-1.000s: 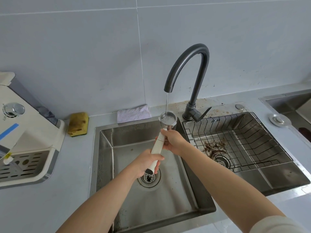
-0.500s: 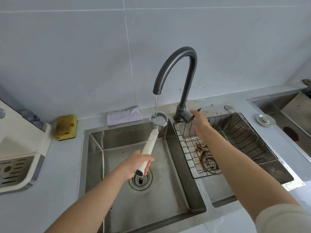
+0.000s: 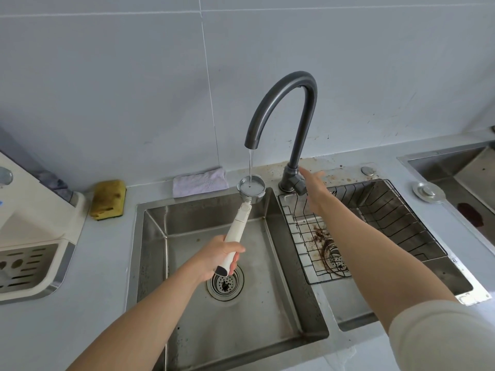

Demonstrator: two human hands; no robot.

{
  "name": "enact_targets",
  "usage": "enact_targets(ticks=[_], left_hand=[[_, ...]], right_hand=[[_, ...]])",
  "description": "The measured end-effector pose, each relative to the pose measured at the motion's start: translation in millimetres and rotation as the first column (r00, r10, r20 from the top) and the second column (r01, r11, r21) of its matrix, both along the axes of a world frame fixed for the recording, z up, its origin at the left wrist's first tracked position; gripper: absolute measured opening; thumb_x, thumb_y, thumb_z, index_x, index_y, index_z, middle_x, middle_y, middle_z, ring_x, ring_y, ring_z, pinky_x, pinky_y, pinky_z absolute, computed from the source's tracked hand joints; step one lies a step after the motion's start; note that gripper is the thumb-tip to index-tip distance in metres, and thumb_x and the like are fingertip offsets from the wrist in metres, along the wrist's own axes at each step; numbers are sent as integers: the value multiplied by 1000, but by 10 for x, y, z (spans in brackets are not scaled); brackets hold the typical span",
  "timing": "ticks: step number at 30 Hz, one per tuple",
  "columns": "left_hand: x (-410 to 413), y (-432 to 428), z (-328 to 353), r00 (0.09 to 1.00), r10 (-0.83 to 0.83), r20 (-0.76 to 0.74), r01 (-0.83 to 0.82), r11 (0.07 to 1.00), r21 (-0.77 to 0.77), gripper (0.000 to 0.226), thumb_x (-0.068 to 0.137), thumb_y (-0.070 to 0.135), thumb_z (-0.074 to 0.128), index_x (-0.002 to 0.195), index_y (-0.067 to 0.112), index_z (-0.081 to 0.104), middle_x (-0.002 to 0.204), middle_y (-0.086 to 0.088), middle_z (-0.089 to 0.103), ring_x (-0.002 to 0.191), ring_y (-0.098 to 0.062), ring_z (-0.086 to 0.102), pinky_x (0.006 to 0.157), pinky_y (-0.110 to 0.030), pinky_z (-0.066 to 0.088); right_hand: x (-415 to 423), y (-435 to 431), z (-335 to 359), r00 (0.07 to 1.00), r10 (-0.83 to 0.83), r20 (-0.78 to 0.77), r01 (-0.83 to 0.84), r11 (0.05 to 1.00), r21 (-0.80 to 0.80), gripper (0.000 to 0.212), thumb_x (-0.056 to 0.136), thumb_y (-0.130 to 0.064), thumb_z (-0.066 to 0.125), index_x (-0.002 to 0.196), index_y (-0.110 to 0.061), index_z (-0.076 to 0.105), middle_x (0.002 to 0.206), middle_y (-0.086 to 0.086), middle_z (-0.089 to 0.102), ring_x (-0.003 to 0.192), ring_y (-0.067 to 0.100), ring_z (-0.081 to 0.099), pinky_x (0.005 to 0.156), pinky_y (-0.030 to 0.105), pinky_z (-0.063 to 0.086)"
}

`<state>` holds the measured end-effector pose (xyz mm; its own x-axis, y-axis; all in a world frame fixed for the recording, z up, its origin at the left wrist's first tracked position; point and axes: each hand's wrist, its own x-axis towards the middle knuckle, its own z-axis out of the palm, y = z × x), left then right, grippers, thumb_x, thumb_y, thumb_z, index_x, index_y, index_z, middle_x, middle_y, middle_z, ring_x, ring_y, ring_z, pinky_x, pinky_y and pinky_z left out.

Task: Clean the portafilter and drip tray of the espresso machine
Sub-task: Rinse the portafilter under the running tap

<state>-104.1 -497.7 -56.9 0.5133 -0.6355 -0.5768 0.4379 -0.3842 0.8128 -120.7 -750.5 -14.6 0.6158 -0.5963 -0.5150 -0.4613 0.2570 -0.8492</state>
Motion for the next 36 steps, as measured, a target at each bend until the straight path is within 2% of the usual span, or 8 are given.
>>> enact_targets(ticks=[3,6,13,15,21,28,32,36], left_hand=[[-9,-7,9,1000,-8,1,8,1000,4,17,81,2,55,70,7,43,44,1,48,33,-12,41,37,-20,37],[-24,-8,23,1000,-15,3,15,1000,8,15,81,3,56,72,7,44,45,1,48,34,-12,42,37,-20,38],[-57,31,117,1000,-19,22,19,1000,4,14,81,3,56,74,7,45,45,2,49,34,-11,42,37,-21,38],[-60,58,151,999,-12,30,12,1000,8,14,81,3,56,75,7,45,45,2,49,34,-11,43,36,-20,38],[-77,145,244,998,17,66,-19,1000,24,14,82,2,55,77,6,44,47,-1,48,32,-11,42,36,-21,38],[-130,261,332,990,25,141,-33,998,55,6,81,0,55,84,2,50,45,-2,48,30,-13,42,34,-19,35],[-161,314,364,976,-24,217,-4,992,129,27,81,3,55,108,-4,55,46,-2,48,31,-14,43,36,-20,36],[-202,335,407,952,-36,304,-20,984,179,29,81,4,55,110,0,55,49,-3,48,30,-11,44,35,-17,35]], right_hand=[[-1,-9,50,1000,21,-1,-21,1000,-7,85,93,-45,44,145,-17,-17,155,14,13,140,31,19,112,49,19],[-31,-76,93,996,75,-46,-79,994,-74,75,95,-42,39,147,-17,-10,154,16,12,139,33,19,109,47,23],[-166,-86,160,985,153,-80,-161,981,-112,72,97,-43,34,146,-17,-12,156,13,6,143,31,9,113,48,13],[-162,79,185,993,120,-1,-120,992,-42,70,97,-39,38,147,-16,-5,155,12,13,142,30,14,114,47,13],[-220,908,88,989,112,97,-131,967,218,53,90,-26,54,136,-7,35,137,18,41,119,30,48,92,38,44],[-248,1568,-51,974,106,201,-156,955,252,12,86,-18,61,92,-11,54,81,6,56,69,18,56,61,24,49],[-252,1683,-70,972,41,230,-98,964,246,11,84,-15,65,89,-9,57,78,5,58,71,20,59,62,28,53],[-240,1745,-69,974,-7,227,-49,970,239,7,84,-11,65,83,-13,58,81,8,60,81,26,60,73,38,54]])
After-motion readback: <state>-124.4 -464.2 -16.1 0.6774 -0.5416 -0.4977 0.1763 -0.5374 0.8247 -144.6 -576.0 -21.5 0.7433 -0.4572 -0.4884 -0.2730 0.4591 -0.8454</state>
